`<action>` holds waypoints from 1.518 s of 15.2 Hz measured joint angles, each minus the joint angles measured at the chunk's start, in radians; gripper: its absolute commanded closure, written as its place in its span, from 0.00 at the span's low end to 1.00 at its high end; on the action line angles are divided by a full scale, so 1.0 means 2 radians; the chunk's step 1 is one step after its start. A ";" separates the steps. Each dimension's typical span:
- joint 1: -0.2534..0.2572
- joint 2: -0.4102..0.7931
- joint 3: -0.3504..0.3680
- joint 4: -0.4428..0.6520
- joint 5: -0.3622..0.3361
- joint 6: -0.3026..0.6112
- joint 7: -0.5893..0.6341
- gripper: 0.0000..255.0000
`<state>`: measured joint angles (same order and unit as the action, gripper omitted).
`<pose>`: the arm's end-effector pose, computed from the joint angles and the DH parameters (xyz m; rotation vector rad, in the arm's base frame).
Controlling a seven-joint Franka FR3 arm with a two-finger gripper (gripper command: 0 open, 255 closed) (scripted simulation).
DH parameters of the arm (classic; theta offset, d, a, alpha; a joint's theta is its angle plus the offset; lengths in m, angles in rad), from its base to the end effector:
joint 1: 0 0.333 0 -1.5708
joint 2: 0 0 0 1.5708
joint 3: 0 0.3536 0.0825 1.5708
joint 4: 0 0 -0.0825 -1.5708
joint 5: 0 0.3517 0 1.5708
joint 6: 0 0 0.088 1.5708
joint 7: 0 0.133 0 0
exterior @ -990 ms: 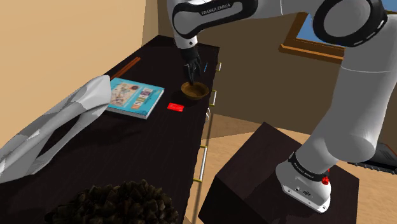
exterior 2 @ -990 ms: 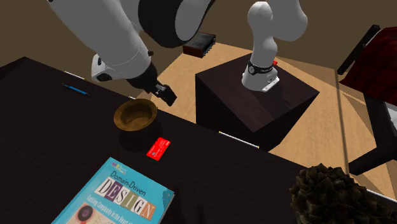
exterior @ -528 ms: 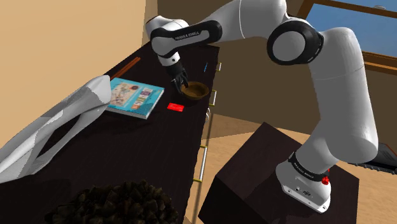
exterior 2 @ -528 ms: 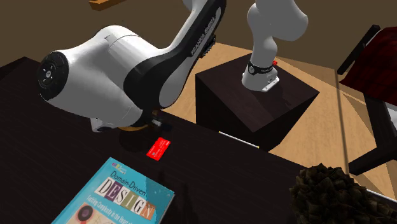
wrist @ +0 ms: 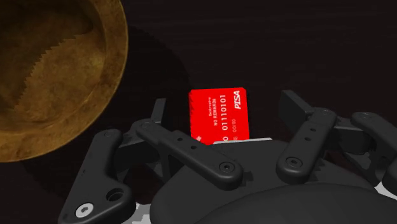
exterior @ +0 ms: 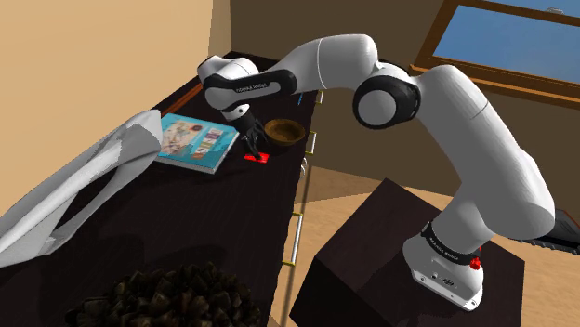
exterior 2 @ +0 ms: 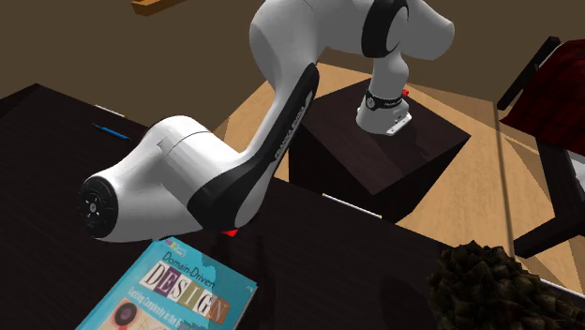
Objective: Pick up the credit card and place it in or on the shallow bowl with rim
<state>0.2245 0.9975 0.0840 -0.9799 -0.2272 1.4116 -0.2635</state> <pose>0.6835 0.1624 0.2352 2.7449 0.8236 -0.8246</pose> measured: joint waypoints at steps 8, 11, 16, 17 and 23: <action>-0.007 -0.020 0.001 -0.068 -0.002 0.047 0.005 0.00; -0.007 -0.020 0.001 -0.068 -0.002 0.048 0.005 0.00; -0.007 -0.019 0.000 -0.058 -0.002 0.042 0.004 1.00; -0.007 -0.018 0.000 -0.056 -0.002 0.040 0.004 1.00; -0.007 -0.023 0.001 -0.065 -0.002 0.044 0.004 1.00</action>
<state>0.2098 0.9520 0.0853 -1.1095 -0.2313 1.4993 -0.2547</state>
